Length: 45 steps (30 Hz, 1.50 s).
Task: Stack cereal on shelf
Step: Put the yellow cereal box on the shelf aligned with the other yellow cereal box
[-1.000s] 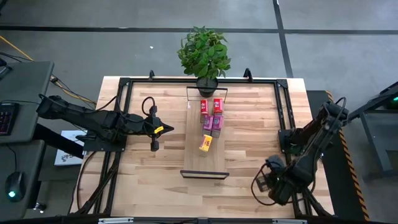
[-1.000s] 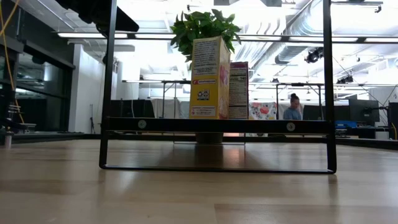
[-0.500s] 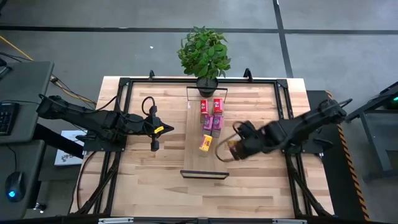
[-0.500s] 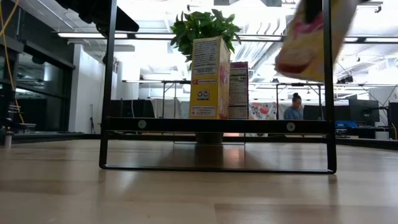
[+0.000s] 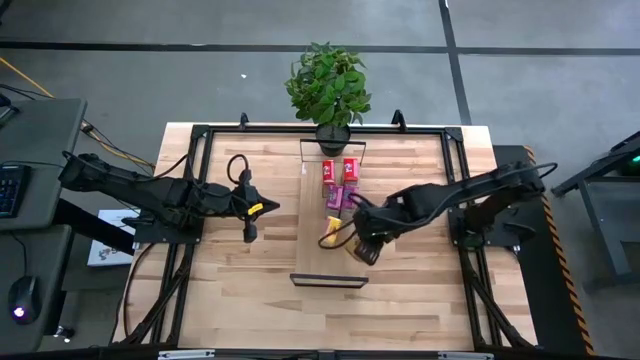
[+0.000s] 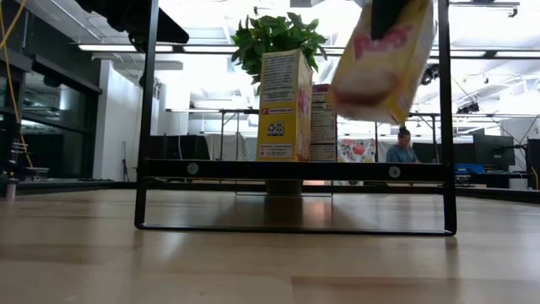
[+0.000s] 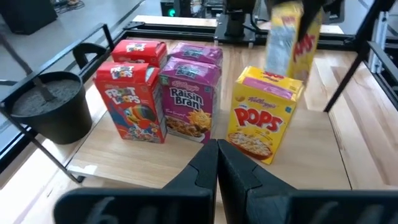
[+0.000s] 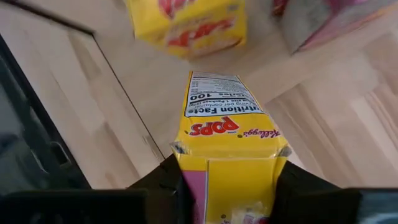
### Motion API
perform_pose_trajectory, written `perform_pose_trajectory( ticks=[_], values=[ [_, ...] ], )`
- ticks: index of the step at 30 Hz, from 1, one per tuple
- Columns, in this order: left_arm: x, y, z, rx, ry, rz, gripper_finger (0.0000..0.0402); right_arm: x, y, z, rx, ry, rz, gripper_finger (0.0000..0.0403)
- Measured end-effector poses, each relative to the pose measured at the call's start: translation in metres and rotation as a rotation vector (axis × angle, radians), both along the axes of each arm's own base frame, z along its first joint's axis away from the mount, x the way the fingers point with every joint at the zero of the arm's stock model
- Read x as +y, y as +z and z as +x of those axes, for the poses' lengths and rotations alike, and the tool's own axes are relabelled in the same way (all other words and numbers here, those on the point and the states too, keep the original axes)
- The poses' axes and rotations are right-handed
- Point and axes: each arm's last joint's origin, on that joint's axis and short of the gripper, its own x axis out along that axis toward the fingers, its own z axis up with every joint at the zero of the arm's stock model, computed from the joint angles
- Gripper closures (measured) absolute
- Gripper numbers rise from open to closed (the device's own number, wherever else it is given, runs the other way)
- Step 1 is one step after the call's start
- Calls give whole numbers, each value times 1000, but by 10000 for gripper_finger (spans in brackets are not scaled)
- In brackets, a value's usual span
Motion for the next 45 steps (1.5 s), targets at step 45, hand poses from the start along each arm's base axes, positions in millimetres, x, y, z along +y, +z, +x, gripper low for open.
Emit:
perform_pose_trajectory(
  ticks=[45],
  values=[
    [1, 1, 0, -14, 58, -3, 399, -5, -33, 32, 12, 66, -94, 287]
  ],
)
